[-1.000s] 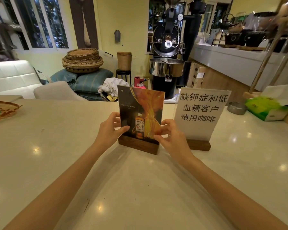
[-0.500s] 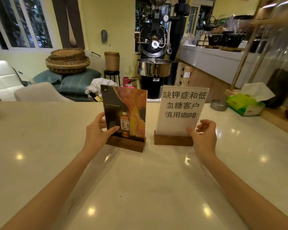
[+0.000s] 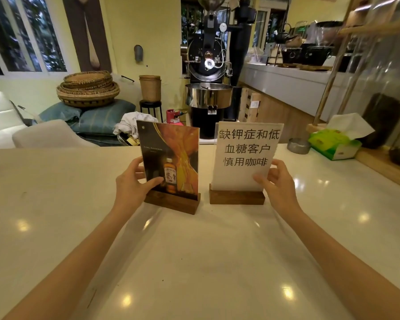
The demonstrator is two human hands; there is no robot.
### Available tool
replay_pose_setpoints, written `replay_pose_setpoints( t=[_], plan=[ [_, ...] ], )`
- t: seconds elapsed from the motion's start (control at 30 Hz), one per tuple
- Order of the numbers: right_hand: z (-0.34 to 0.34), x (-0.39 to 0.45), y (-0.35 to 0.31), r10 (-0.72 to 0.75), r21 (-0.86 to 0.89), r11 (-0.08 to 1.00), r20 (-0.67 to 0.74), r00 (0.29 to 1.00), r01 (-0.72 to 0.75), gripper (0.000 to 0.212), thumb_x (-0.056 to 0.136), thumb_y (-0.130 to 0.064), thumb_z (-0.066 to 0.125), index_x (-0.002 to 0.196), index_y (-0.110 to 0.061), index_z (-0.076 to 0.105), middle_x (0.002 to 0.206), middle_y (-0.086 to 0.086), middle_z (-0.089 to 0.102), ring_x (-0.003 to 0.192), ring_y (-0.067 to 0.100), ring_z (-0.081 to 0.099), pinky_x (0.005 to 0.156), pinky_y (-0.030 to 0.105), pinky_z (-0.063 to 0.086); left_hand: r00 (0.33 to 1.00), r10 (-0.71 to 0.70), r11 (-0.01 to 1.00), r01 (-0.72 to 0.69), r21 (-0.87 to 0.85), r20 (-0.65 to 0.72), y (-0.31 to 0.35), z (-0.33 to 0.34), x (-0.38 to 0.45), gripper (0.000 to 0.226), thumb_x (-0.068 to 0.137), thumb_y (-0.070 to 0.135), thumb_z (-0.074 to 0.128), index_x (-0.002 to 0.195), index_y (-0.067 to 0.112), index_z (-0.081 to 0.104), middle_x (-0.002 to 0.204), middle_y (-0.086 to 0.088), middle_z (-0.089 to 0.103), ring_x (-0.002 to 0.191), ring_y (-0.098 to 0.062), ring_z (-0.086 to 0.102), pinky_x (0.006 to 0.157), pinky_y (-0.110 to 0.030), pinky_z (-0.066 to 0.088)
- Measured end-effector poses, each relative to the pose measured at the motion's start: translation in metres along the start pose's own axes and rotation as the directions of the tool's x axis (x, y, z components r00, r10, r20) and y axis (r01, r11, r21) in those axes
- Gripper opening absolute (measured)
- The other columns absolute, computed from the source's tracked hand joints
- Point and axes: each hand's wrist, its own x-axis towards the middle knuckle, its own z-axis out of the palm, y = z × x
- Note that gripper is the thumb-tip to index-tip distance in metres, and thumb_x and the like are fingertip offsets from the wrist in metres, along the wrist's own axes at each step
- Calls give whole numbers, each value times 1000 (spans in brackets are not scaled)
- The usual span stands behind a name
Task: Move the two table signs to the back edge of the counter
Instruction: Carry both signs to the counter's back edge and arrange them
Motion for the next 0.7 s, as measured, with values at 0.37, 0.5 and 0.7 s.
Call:
replay_pose_setpoints(
  t=[0.37,0.5,0.7],
  plan=[
    [-29,10,4,62,2,998,79,995,-63,30,86,-8,58,110,-20,45,113,0,60,103,19,56,94,43,50,997,47,999,-47,-1,67,11,35,21,57,72,22,74,121,11,47,113,-17,65,101,-29,61,79,-34,46],
    [-53,14,10,76,-18,997,47,996,-75,28,85,-8,59,106,-21,46,121,6,62,110,25,58,95,50,49,994,67,998,-65,-24,90,23,58,26,57,71,22,74,120,10,48,112,-17,65,99,-28,61,80,-36,47],
    [-101,20,23,72,-75,994,-51,996,-76,25,84,-7,60,102,-18,47,118,9,65,110,27,60,92,51,51,979,118,990,-102,-100,166,57,114,28,53,72,18,73,119,9,48,113,-16,64,98,-26,59,80,-38,49]
  ],
)
